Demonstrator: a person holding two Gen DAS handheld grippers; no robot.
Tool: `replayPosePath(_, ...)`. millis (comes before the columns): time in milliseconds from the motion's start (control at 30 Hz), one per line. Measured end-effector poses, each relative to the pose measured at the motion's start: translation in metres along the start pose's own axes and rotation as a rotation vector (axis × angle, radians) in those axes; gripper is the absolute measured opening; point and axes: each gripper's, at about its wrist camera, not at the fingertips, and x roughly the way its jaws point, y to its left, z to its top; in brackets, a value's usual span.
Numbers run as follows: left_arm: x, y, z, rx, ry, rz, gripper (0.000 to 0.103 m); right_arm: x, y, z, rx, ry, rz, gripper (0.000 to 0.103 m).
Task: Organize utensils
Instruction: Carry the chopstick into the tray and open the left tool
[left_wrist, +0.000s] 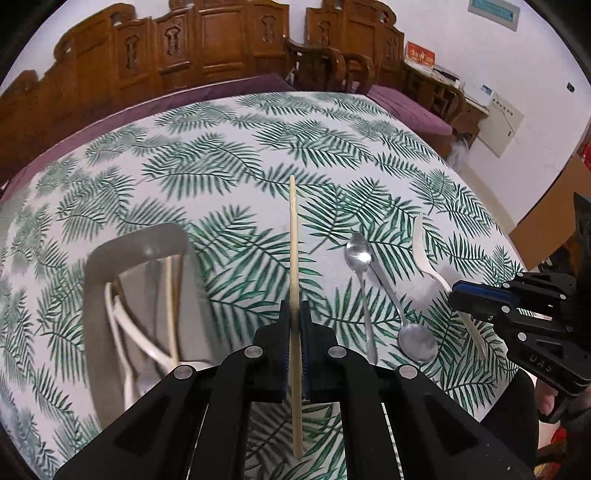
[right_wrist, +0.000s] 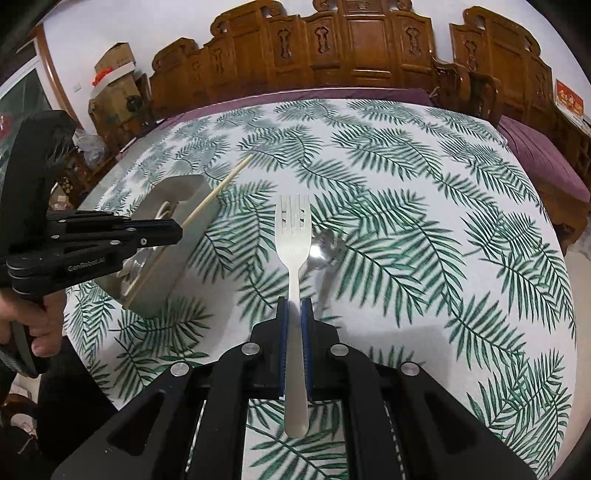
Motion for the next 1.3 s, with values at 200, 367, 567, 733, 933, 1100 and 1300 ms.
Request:
replayPosePath(200, -0.019, 0.023, -0.003, -0.028, -0.028, 0.011, 0.004, 0.003, 0.015, 0.008, -0.014, -0.005, 0.015, 0.009)
replayPosePath(367, -0.031, 0.047, -0.007, -0.056, -0.04, 0.026, 0.004, 0.007, 0.026, 0.012, -0.025, -0.006, 0.025, 0.008)
replayPosePath(567, -0.037, 0.076, -0.011, -0.087, -0.041, 0.043, 0.004, 0.012, 0.036, 0.017, -0.032, -0.004, 0.037, 0.009)
replayPosePath(733, -0.027, 0.094, -0.017, -0.103, -0.015, 0.053, 0.004, 0.017, 0.043, 0.018, -0.04, 0.004, 0.043, 0.008)
replayPosePath(933, -0.002, 0.105, -0.03, -0.112, 0.044, 0.066, 0.004, 0.018, 0.047, 0.019, -0.046, 0.01, 0.043, 0.008)
replayPosePath(1100, 0.011, 0.113, -0.035, -0.128, 0.07, 0.071, 0.004, 0.019, 0.047, 0.02, -0.047, 0.014, 0.04, 0.009)
replayPosePath(1300, 0.015, 0.118, -0.035, -0.134, 0.081, 0.079, 0.004, 0.02, 0.05, 0.022, -0.053, 0.017, 0.042, 0.009)
